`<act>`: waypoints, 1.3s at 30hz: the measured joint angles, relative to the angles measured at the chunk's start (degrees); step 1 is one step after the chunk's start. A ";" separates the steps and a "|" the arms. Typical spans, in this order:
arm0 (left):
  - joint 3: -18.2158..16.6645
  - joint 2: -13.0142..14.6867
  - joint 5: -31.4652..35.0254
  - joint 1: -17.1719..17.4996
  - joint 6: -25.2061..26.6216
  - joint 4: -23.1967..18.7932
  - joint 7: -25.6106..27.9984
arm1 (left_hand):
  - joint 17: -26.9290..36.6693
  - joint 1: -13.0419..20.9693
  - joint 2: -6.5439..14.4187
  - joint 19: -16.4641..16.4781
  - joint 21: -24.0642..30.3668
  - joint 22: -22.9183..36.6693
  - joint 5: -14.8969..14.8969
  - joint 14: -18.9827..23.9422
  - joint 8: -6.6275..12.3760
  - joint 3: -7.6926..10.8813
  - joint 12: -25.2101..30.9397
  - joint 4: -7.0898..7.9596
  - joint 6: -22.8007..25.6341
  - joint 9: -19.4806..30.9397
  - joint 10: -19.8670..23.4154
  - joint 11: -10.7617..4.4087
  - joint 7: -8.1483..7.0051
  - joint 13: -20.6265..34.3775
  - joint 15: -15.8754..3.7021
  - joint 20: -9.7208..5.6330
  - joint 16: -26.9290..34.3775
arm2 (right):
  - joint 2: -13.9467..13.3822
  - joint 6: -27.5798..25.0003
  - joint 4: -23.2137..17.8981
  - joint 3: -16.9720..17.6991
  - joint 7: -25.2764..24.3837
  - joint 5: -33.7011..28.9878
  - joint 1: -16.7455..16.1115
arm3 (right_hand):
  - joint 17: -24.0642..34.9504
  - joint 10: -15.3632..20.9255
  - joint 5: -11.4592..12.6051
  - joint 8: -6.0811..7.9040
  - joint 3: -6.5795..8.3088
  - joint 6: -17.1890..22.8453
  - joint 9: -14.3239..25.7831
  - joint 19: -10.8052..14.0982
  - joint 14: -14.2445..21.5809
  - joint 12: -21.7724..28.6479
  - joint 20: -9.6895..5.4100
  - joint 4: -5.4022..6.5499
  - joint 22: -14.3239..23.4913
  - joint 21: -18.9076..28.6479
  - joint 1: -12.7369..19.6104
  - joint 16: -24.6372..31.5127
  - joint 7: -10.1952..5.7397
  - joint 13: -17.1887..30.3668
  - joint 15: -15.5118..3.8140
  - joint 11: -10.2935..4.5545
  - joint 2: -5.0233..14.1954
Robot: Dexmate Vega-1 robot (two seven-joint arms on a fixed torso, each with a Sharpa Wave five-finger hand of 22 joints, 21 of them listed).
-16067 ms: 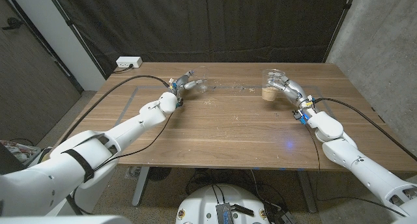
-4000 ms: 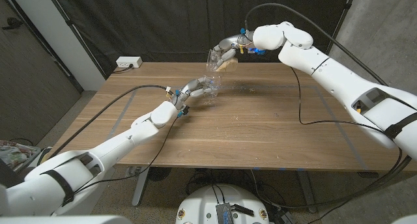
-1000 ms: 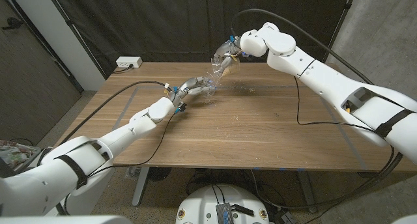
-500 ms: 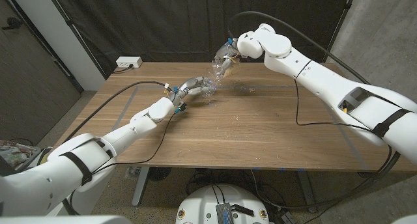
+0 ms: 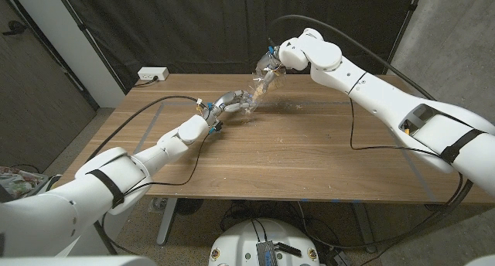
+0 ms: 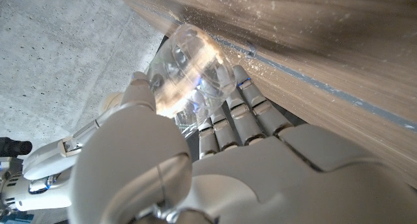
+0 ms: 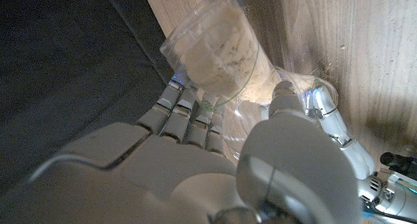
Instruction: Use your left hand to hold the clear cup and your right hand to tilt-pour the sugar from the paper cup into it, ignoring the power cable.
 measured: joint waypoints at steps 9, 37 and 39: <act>-0.17 -1.73 0.61 -1.28 -1.81 3.89 -0.60 | 0.00 0.07 0.07 0.00 0.00 0.00 0.00 0.00 0.00 0.00 -0.01 0.00 -0.01 0.00 -0.09 0.10 0.01 0.00 0.00 0.00 0.00 | 0.42 0.23 -0.06 -0.33 1.09 -1.43 -0.13 | 0.05 0.09 0.00 0.00 0.00 0.21 0.00 0.00 0.19 -0.07 0.00 0.00 0.02 0.00 -0.01 -0.03 0.21 0.20 -0.19 0.13 -0.03; -0.24 -4.51 1.59 -3.50 -1.92 9.05 -1.22 | 0.26 0.68 0.04 0.00 0.45 0.01 0.00 0.42 0.22 0.01 -0.23 -0.01 -0.02 -0.02 0.02 0.01 0.02 -0.16 -0.23 0.00 -0.22 | 0.95 2.00 -0.18 -1.82 1.45 -6.82 -0.47 | 0.03 0.37 -0.01 -0.02 0.48 0.74 -0.01 0.00 0.39 -0.29 0.00 0.13 -0.28 0.00 -0.40 -0.03 0.30 0.29 0.02 0.03 0.33; -0.20 -4.63 1.58 -3.58 -1.70 9.16 -1.23 | 0.26 0.68 0.04 0.00 0.45 0.01 0.00 0.42 0.22 0.01 -0.29 -0.01 -0.02 -0.03 0.02 0.01 0.01 -0.09 -0.23 0.00 -0.22 | 0.95 2.08 -0.24 -1.85 1.39 -7.16 -0.51 | 0.03 0.38 -0.01 -0.02 0.55 0.74 -0.01 0.01 0.39 -0.29 0.00 0.06 -0.28 0.00 -0.40 -0.03 0.30 0.29 0.02 0.02 0.33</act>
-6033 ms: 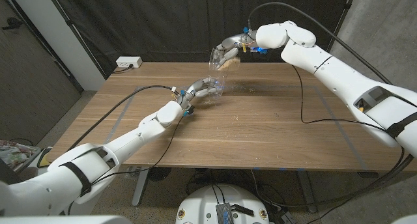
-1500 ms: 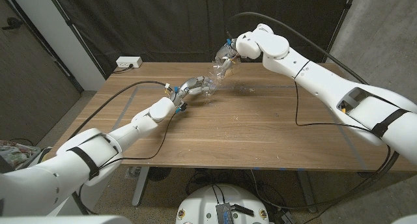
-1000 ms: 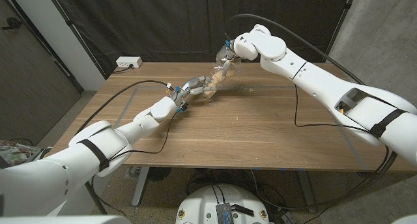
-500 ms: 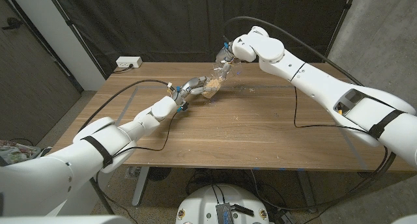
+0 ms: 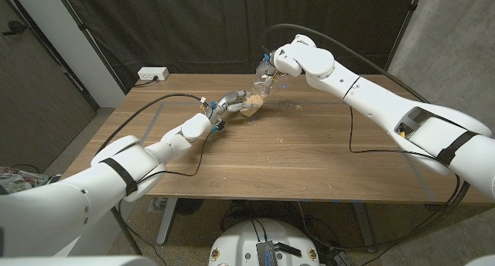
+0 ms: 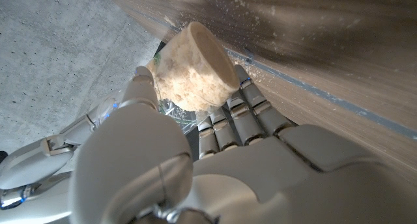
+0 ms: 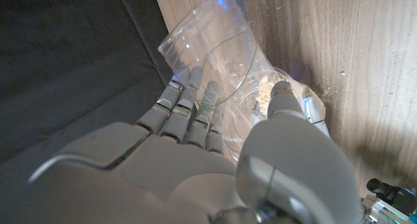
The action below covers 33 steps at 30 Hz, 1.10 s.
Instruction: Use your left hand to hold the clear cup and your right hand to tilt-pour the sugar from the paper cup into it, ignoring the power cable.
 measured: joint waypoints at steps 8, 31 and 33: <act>0.37 -0.50 -0.23 -0.36 1.03 0.55 -0.04 | 0.00 0.01 0.01 0.00 0.00 0.00 0.00 0.00 0.00 -0.24 -0.15 -0.24 0.12 -0.09 -0.01 0.00 0.12 0.25 0.00 0.00 0.00 | 0.00 0.57 -0.33 -0.39 -0.26 -2.23 -0.20 | 0.00 0.31 -0.04 -0.39 0.00 0.41 -0.02 -0.22 0.09 -0.01 0.22 0.00 0.00 0.00 0.00 0.00 -0.41 0.24 0.09 -0.31 -0.01; 1.34 -1.89 -1.67 -0.66 3.66 1.20 0.08 | 0.27 0.07 0.07 0.00 0.00 0.01 -0.04 -0.01 0.21 -0.25 0.03 -0.23 0.13 -0.16 0.02 -0.05 0.09 0.26 0.00 0.00 -0.23 | -0.24 2.47 0.74 2.35 3.80 1.52 2.28 | -0.02 0.92 0.00 -0.65 -0.02 0.49 0.01 -0.21 0.41 -0.22 0.21 0.00 0.02 0.00 -0.14 -0.20 -0.51 0.25 -0.22 -0.30 -0.18; 1.45 -1.98 -1.74 -0.66 3.81 1.24 0.20 | 0.27 0.06 0.06 0.00 0.00 0.01 -0.04 -0.01 0.21 -0.25 0.03 -0.23 0.13 -0.16 0.03 -0.05 0.09 0.26 0.00 0.00 -0.23 | -0.36 2.54 0.83 2.74 4.46 2.23 2.92 | -0.01 0.92 0.00 -0.66 -0.02 0.49 0.00 -0.21 0.41 -0.22 0.21 0.00 0.02 0.00 -0.14 -0.35 -0.51 0.17 -0.22 -0.30 -0.18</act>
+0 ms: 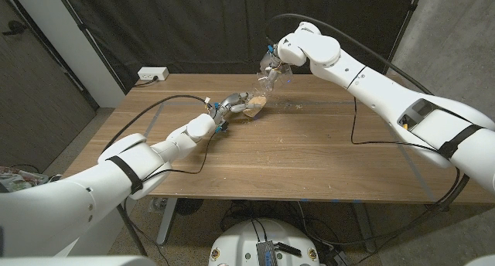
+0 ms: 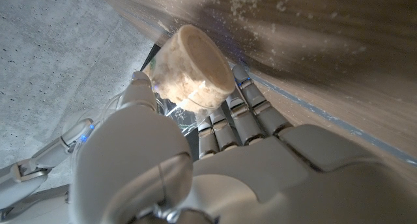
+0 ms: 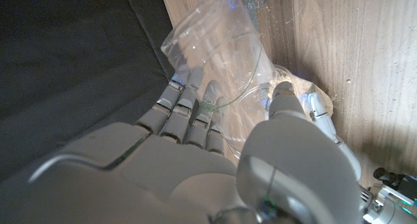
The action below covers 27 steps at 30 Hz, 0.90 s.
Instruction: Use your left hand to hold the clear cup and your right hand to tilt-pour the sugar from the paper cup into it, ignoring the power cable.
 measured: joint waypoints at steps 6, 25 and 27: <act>0.25 -0.23 -0.23 0.00 0.20 0.05 0.43 | 0.00 0.00 0.00 0.00 0.44 0.00 0.00 0.00 0.00 0.00 0.00 0.00 0.00 0.00 0.01 0.00 0.00 0.00 0.00 0.00 0.00 | -0.14 -0.08 0.33 1.05 1.72 2.02 1.38 | -0.01 0.00 0.00 -0.01 0.00 0.00 0.00 -0.63 -0.01 -0.41 -0.21 0.00 0.01 0.00 0.00 -0.04 0.00 -0.14 0.01 0.00 -0.01; 0.27 -0.46 -1.45 0.70 -1.79 0.13 2.16 | 0.16 -0.01 -0.01 0.00 0.44 0.00 -0.01 0.11 -0.01 0.00 -0.02 0.00 0.00 0.00 0.03 -0.02 0.00 -0.06 0.12 0.00 0.00 | -2.16 -4.68 -1.74 5.72 4.42 7.34 5.13 | 0.14 -0.01 -0.05 -0.35 0.00 0.00 -0.04 -0.93 0.09 -1.28 0.10 0.00 0.02 0.00 -0.40 -0.48 0.00 -0.43 0.11 0.01 -0.36; 0.06 -0.47 -1.63 0.86 -2.53 0.13 2.42 | 0.26 -0.01 -0.01 0.00 0.44 0.00 -0.01 0.11 -0.02 0.00 -0.02 0.00 0.00 0.00 0.03 -0.02 0.00 -0.05 0.12 0.00 0.00 | -2.51 -5.83 -2.07 6.59 4.52 8.59 5.16 | 0.14 -0.01 -0.06 -0.38 0.02 0.00 -0.04 -0.92 0.09 -1.29 0.10 0.02 0.01 0.00 -0.42 -0.48 0.00 -0.43 0.11 0.01 -0.34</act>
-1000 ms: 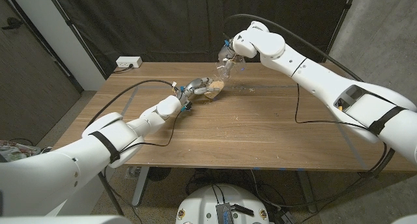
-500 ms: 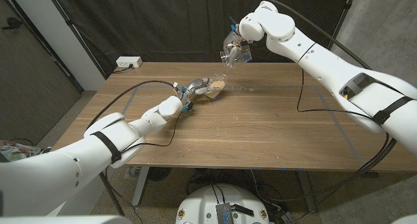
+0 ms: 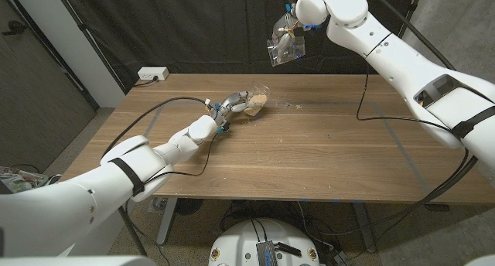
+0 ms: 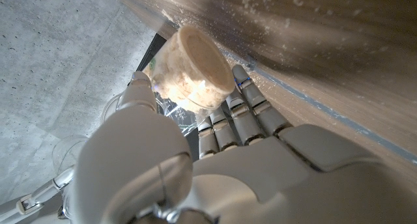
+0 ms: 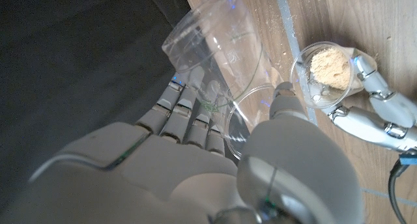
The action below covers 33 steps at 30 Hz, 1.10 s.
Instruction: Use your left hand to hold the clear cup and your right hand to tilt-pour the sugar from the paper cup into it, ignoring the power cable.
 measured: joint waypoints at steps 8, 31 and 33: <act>-1.75 -0.31 -1.36 0.75 -2.28 -0.07 -0.07 | 0.00 0.01 0.01 0.00 0.40 0.00 0.00 0.00 -0.01 0.00 0.00 0.00 0.00 0.00 0.19 0.19 0.00 0.04 0.00 0.00 0.00 | -1.63 -4.08 -1.22 3.31 -0.48 4.96 -0.52 | 0.00 0.00 -0.16 -0.04 0.00 0.00 -0.01 0.00 0.00 -0.04 0.00 0.00 0.00 0.00 -0.31 0.00 0.00 0.01 0.00 0.00 0.01; -9.89 -1.19 -8.72 2.97 -9.60 -0.49 -8.45 | -0.01 0.02 0.02 0.00 0.40 0.00 -0.01 -0.01 -0.16 -0.63 -0.18 0.33 -0.53 0.00 -0.08 0.47 0.52 0.30 0.00 0.00 -0.43 | -11.74 -16.40 -6.60 15.80 -10.43 24.96 -9.02 | 0.16 -0.01 -0.37 -0.12 0.09 0.32 0.30 0.22 0.00 -0.05 -0.21 -0.09 0.00 0.36 -0.05 0.00 0.32 0.49 0.00 0.01 0.27; -10.60 -1.33 -9.22 3.07 -9.87 -0.49 -9.13 | -0.01 0.02 0.02 -0.01 0.40 0.00 -0.01 -0.01 -0.24 -0.63 -0.46 0.33 -0.53 0.00 -0.08 0.47 0.52 0.30 -0.01 -0.01 -0.43 | -12.69 -17.18 -6.95 17.20 -11.94 27.14 -10.34 | 0.16 0.21 -0.29 -0.12 0.09 0.32 0.30 0.22 0.00 -0.05 -0.21 -0.09 0.00 0.35 -0.05 0.00 0.32 0.49 0.00 0.23 0.27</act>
